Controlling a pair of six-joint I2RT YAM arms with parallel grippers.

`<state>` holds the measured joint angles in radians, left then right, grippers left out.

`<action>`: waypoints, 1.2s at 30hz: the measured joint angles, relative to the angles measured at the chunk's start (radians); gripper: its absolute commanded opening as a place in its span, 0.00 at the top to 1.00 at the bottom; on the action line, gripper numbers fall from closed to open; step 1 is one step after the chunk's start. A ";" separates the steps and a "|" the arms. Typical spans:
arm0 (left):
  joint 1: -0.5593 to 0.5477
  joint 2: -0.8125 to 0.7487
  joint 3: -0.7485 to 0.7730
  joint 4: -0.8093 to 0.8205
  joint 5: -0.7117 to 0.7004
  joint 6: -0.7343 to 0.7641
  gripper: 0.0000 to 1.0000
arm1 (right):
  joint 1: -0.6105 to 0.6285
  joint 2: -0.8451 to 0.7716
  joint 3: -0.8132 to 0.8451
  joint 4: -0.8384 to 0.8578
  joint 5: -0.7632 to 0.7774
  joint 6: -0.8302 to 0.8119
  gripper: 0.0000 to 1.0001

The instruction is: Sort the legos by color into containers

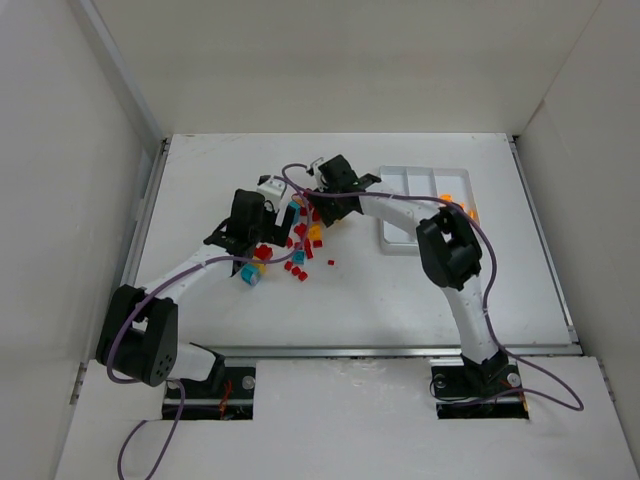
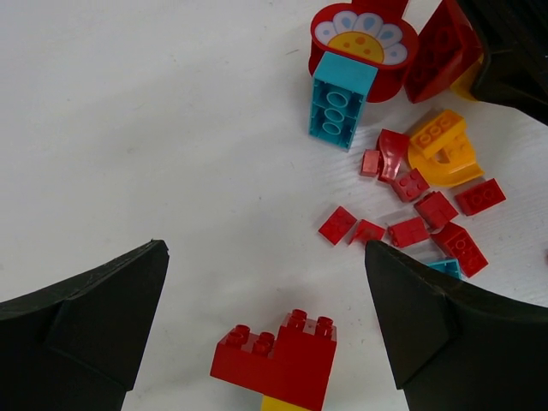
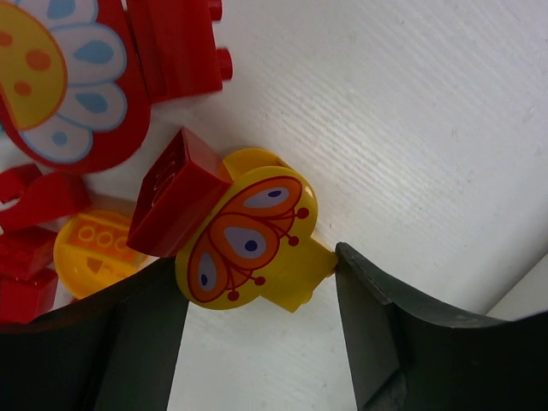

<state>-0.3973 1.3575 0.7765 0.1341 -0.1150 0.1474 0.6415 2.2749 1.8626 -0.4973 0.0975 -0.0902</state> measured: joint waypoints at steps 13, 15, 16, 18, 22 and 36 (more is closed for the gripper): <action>0.000 0.033 0.108 0.069 0.179 0.351 0.05 | -0.056 -0.344 -0.141 -0.074 -0.135 -0.075 0.94; 0.001 0.011 0.062 0.140 0.221 0.461 0.02 | -0.072 -0.400 -0.130 -0.091 -0.170 -0.092 0.94; 0.002 -0.002 0.042 0.160 0.247 0.518 0.01 | -0.079 -0.417 -0.122 -0.098 -0.182 -0.098 0.94; 0.001 -0.020 0.021 0.179 0.303 0.611 0.01 | -0.085 -0.429 -0.107 -0.106 -0.201 -0.106 0.94; -0.001 -0.045 0.019 0.183 0.439 0.778 0.01 | -0.085 -0.422 -0.108 -0.150 -0.309 -0.130 0.94; 0.000 -0.050 0.220 0.026 0.873 0.892 0.08 | -0.068 -0.626 -0.369 -0.103 -0.414 -0.089 0.99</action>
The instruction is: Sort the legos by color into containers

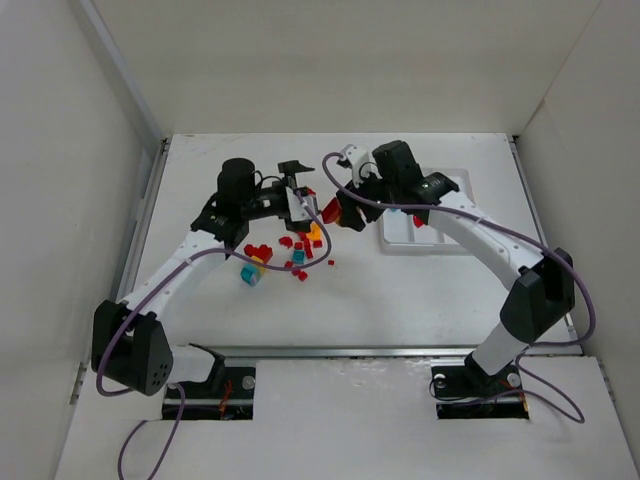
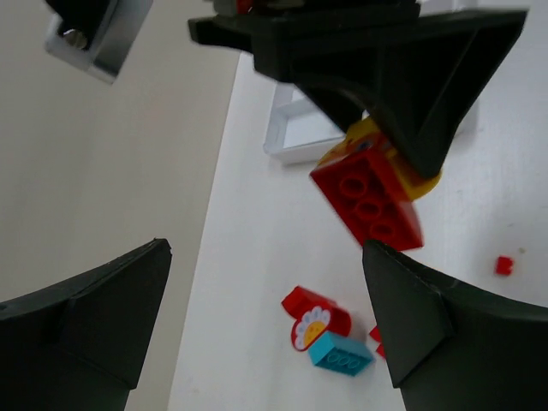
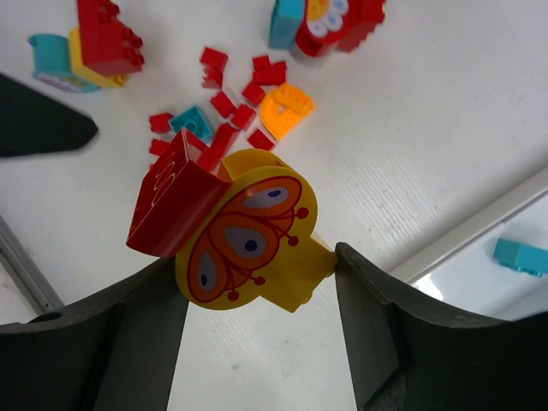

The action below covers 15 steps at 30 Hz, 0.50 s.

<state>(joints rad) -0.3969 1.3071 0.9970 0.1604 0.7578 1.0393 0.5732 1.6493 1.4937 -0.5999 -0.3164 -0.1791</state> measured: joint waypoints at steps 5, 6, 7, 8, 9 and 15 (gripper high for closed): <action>-0.002 0.012 0.050 -0.114 0.117 -0.063 0.12 | 0.050 -0.026 -0.005 0.068 0.020 0.012 0.99; -0.002 0.021 0.056 -0.146 0.135 -0.062 0.12 | 0.055 -0.026 -0.005 0.074 0.022 0.017 0.99; -0.002 0.033 0.063 -0.179 0.149 -0.060 0.12 | 0.057 -0.026 -0.005 0.077 0.026 0.022 0.99; -0.002 0.048 0.071 -0.212 0.161 -0.056 0.12 | 0.056 -0.026 -0.006 0.080 0.028 0.026 0.99; -0.002 0.063 0.080 -0.245 0.171 -0.054 0.12 | 0.056 -0.026 -0.007 0.087 0.031 0.030 0.99; -0.009 0.104 0.087 -0.324 0.194 -0.069 0.40 | 0.058 -0.026 -0.023 0.100 0.040 0.048 1.00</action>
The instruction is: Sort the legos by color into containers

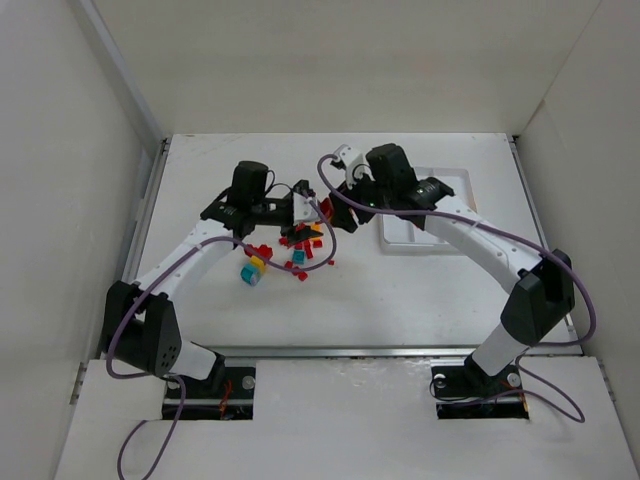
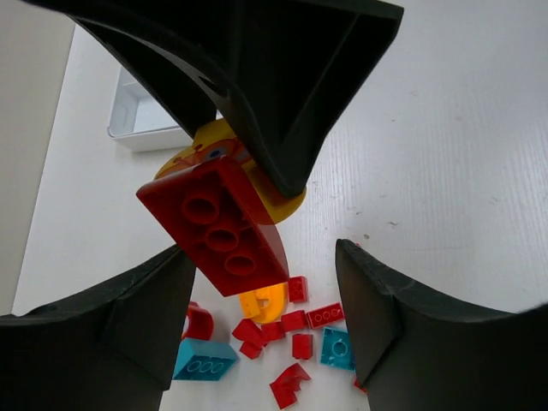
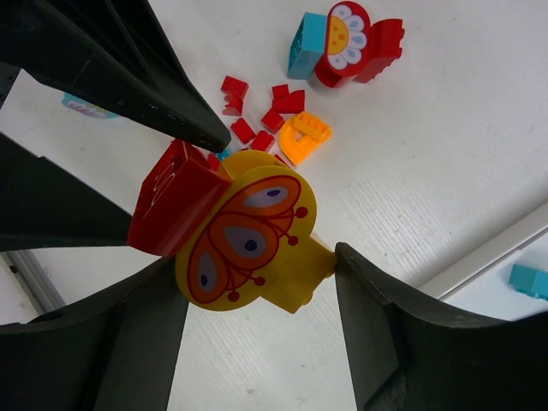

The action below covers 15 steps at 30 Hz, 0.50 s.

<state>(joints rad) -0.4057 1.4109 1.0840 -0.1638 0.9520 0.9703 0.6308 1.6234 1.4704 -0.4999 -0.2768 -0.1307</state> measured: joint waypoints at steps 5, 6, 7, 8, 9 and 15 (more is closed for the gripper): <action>0.003 0.000 0.003 0.014 -0.016 -0.041 0.52 | 0.007 0.000 -0.006 -0.004 -0.004 0.001 1.00; 0.003 0.000 0.003 0.019 -0.019 -0.051 0.54 | 0.007 0.000 -0.008 -0.003 -0.007 0.002 1.00; 0.003 0.000 0.003 0.023 -0.022 -0.061 0.56 | 0.007 0.000 -0.010 -0.003 -0.009 0.003 1.00; 0.002 0.001 0.003 0.027 -0.024 -0.072 0.63 | 0.007 0.000 -0.013 -0.001 -0.011 0.004 1.00; 0.002 0.001 0.003 0.034 -0.031 -0.084 0.66 | 0.007 0.000 -0.013 -0.002 -0.013 0.003 1.00; -0.006 0.002 0.003 0.084 -0.074 -0.180 1.00 | 0.005 -0.005 -0.023 0.016 -0.007 0.005 1.00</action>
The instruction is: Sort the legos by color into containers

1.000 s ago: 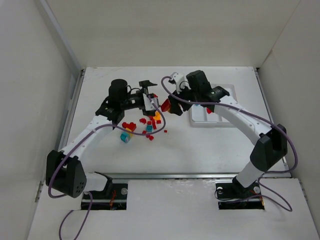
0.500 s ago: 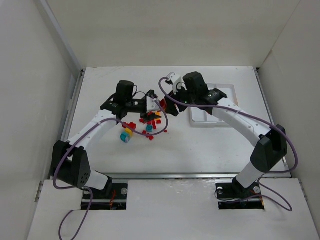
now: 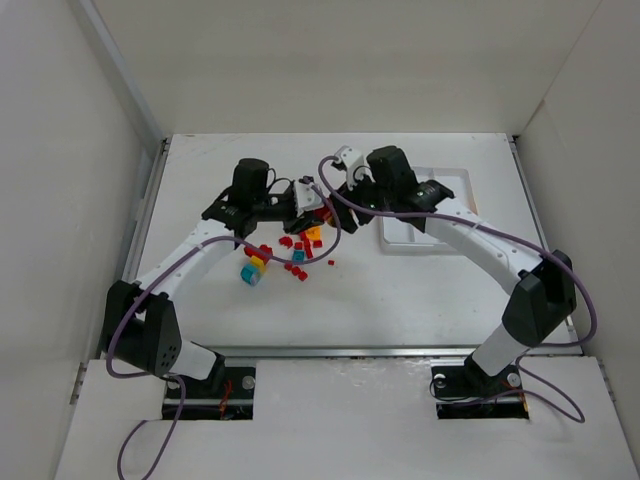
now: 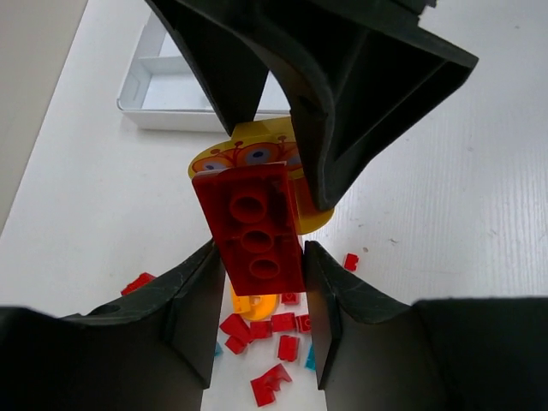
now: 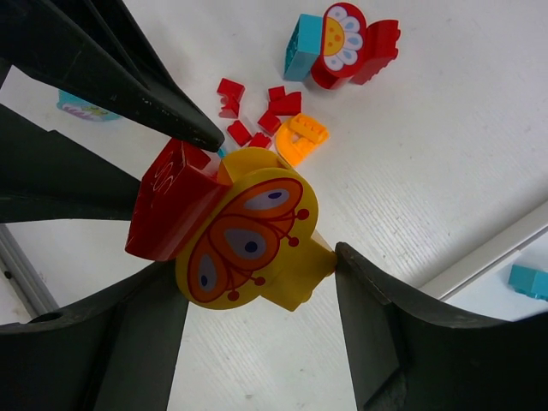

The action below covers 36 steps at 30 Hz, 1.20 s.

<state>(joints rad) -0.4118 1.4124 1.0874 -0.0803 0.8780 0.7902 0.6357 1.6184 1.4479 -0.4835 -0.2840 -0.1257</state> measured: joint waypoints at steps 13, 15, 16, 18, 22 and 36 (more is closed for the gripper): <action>0.065 -0.012 -0.010 0.072 -0.092 -0.172 1.00 | -0.131 0.068 -0.142 0.093 0.039 0.137 1.00; 0.068 -0.027 -0.017 0.076 -0.094 -0.176 1.00 | -0.144 0.117 -0.146 0.092 0.052 0.156 1.00; 0.067 -0.033 -0.020 0.079 -0.093 -0.178 1.00 | -0.143 0.140 -0.148 0.090 0.053 0.164 0.98; 0.066 -0.040 -0.026 0.083 -0.093 -0.183 1.00 | -0.132 0.178 -0.147 0.089 0.055 0.177 0.89; 0.065 -0.043 -0.038 0.085 -0.109 -0.199 1.00 | -0.080 0.240 -0.111 0.043 0.108 0.187 0.59; 0.066 -0.163 -0.106 0.074 -0.053 -0.204 1.00 | -0.064 0.052 -0.201 0.095 0.180 0.080 0.21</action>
<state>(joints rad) -0.3458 1.2495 0.9813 -0.0059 0.8249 0.5858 0.5720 1.6707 1.2469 -0.3889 -0.1040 -0.0452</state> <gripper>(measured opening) 0.336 0.786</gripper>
